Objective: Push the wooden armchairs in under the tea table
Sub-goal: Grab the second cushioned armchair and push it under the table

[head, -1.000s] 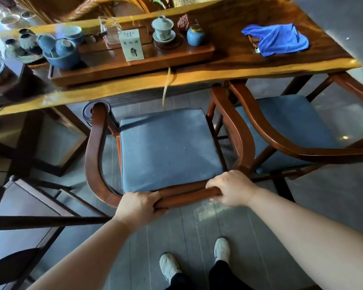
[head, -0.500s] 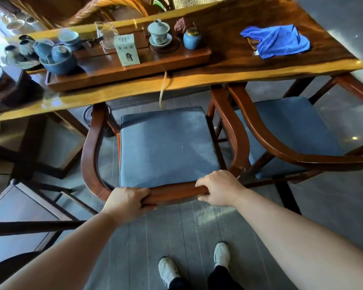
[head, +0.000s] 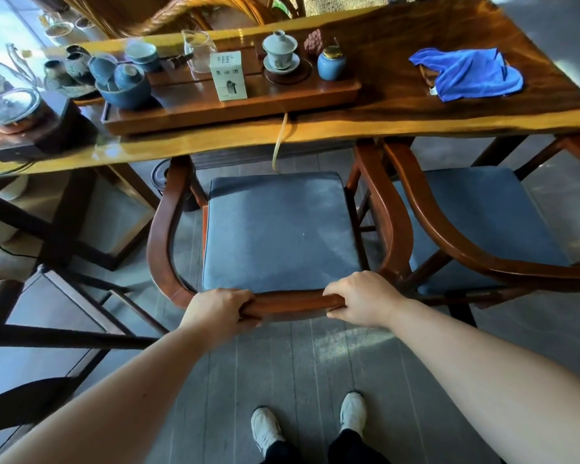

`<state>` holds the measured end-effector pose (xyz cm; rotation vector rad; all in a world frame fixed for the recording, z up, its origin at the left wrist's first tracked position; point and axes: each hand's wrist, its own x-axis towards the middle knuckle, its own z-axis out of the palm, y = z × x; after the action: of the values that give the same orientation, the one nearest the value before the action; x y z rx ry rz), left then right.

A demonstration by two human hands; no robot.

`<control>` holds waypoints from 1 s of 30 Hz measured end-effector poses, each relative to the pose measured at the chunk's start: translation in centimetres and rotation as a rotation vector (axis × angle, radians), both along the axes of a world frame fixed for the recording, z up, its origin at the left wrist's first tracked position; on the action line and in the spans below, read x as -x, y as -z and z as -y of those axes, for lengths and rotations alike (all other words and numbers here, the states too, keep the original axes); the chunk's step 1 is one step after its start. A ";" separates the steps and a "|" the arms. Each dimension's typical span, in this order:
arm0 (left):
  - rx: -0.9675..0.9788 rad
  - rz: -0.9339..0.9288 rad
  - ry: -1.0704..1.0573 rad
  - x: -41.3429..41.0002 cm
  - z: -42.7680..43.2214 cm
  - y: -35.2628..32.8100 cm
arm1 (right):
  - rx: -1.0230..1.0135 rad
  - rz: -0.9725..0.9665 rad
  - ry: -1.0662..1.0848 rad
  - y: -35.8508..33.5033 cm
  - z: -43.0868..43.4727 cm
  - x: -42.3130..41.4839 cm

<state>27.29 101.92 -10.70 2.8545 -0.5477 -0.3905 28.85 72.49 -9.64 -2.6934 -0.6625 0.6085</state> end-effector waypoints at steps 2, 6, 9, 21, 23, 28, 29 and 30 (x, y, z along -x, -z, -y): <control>0.022 0.003 -0.019 0.2 0.0 0.0 | -0.002 -0.006 -0.005 0.0 0.0 0.0; 0.033 -0.039 -0.023 0.2 0.3 -0.1 | 0.011 -0.005 -0.020 -0.4 0.2 -0.2; 0.032 -0.088 -0.007 0.3 0.4 -0.2 | 0.013 0.000 -0.022 -0.1 0.4 0.2; -0.095 -0.045 -0.033 1.3 1.6 -1.3 | 0.047 -0.047 -0.119 -0.2 1.3 0.2; -0.105 -0.007 -0.069 1.9 2.0 -1.7 | 0.063 -0.053 -0.146 -0.2 1.3 0.0; -0.114 0.115 -0.180 4.8 1.8 -3.1 | 0.076 -0.137 -0.178 -0.4 1.0 -0.5; -0.113 0.140 -0.185 5.5 1.6 -3.5 | 0.063 -0.152 -0.192 -0.4 0.8 -0.5; -0.126 0.168 -0.197 6.5 0.9 -4.3 | 0.047 -0.137 -0.238 -0.8 -0.3 -0.8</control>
<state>20.82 101.04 -6.40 3.0457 -0.2740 -0.1573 29.68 72.76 -8.80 -2.6051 -0.9491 0.8692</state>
